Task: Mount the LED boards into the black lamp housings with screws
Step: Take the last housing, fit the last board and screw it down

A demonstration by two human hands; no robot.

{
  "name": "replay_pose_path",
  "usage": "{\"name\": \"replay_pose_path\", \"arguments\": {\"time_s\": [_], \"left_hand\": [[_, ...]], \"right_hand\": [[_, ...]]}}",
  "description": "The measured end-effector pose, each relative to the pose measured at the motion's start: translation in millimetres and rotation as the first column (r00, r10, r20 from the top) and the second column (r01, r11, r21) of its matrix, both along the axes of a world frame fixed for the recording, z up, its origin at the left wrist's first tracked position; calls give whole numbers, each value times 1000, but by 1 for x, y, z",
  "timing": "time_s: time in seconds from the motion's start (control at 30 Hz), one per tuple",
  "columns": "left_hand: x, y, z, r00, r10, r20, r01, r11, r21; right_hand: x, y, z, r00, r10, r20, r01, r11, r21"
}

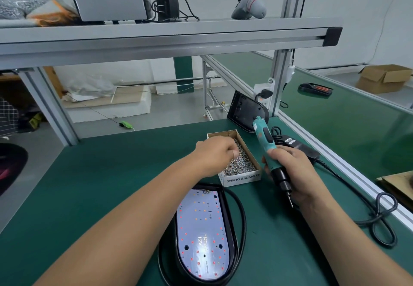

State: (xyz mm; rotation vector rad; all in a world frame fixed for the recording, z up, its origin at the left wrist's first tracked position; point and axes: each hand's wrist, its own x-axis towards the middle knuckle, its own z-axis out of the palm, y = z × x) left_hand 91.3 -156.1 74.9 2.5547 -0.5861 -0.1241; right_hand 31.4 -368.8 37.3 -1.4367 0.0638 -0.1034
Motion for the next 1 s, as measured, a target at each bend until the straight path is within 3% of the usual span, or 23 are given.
{"name": "replay_pose_path", "arguments": {"time_s": [0.07, 0.13, 0.17, 0.27, 0.37, 0.43, 0.53, 0.67, 0.83, 1.0], "left_hand": [[-6, 8, 11, 991, 54, -124, -89, 949, -301], [-18, 20, 23, 926, 14, -377, -260, 746, -613], [-27, 29, 28, 863, -90, -497, -348, 607, -714], [-60, 57, 34, 679, -422, -601, -556, 239, -796], [-98, 78, 29, 598, -512, -617, -693, 57, -719], [-119, 83, 24, 579, -511, -635, -724, 35, -689], [-137, 85, 19, 576, -492, -653, -712, 89, -696], [-146, 83, 12, 659, -391, -642, -625, 191, -757], [-151, 81, 7, 740, -301, -601, -546, 251, -799], [-154, 77, 2, 785, -232, -574, -517, 264, -814]], "right_hand": [[-1, -1, 1, 1000, -5, -8, 5, 1000, 30], [-2, -1, 2, 1000, -5, -18, 7, 997, 77], [-2, 0, 2, 1000, -5, -24, 8, 993, 117], [-3, 5, 5, 1000, 22, -11, -18, 961, 277], [-8, 18, 10, 999, 44, 8, -43, 905, 424], [-13, 32, 17, 999, 41, 16, -44, 863, 503], [-18, 53, 35, 1000, -2, 28, -16, 783, 622], [-20, 71, 66, 992, -7, 127, -90, 667, 739], [-21, 92, 79, 973, -53, 225, -156, 564, 810], [-28, 105, 73, 957, -111, 267, -169, 537, 827]]}}
